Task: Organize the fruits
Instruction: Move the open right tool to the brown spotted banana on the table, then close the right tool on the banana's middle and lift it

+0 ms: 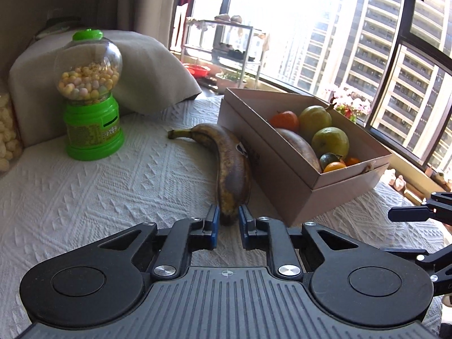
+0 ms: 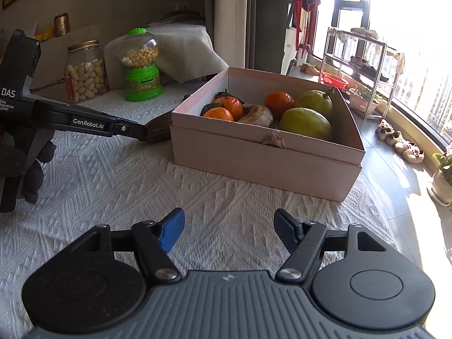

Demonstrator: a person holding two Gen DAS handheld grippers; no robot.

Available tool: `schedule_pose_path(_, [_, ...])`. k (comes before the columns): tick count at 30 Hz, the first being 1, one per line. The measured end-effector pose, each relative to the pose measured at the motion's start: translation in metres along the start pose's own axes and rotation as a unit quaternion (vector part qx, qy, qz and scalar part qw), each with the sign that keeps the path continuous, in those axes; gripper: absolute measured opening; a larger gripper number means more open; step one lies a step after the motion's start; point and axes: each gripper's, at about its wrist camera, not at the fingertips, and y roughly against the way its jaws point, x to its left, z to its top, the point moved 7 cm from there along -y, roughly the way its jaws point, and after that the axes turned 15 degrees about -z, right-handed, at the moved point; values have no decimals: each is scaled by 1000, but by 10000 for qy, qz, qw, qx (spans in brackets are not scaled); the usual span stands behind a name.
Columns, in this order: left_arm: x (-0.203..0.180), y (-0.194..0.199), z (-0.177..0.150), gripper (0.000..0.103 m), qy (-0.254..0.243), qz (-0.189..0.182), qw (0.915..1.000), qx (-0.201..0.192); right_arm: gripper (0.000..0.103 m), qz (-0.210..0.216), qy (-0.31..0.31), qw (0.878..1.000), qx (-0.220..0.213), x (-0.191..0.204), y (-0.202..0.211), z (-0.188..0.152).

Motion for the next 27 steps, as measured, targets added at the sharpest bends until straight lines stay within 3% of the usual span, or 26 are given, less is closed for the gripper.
schedule_pose_path(2, [4, 8, 0, 20, 150, -8, 9998, -143, 70, 176, 78, 9998, -98, 11, 6, 15])
schedule_pose_path(6, [15, 25, 3, 22, 244, 452, 9974, -501, 70, 521, 62, 9986, 5, 37, 11, 49])
schedule_pose_path(10, [37, 43, 3, 25, 555, 1036, 9895, -840, 53, 803, -575, 9929, 665, 66, -10, 70])
schedule_pose_path(13, [62, 65, 1, 26, 859, 1624, 9766, -1119, 53, 478, -1119, 9888, 870, 88, -31, 77])
schedule_pose_path(17, [86, 84, -4, 26, 1195, 1806, 9671, -1338, 53, 154, -1668, 9795, 1117, 114, -59, 79])
schedule_pose_path(21, [95, 91, -6, 26, 1375, 1784, 9643, -1395, 53, -499, -2020, 9706, 1212, 128, -85, 76])
schedule_pose_path(24, [93, 91, -5, 26, 1393, 1690, 9653, -1420, 53, -1044, -2173, 9659, 949, 129, -94, 83])
schedule_pose_path(27, [92, 91, -5, 26, 1384, 1623, 9666, -1420, 53, -1318, -2219, 9620, 887, 127, -105, 87])
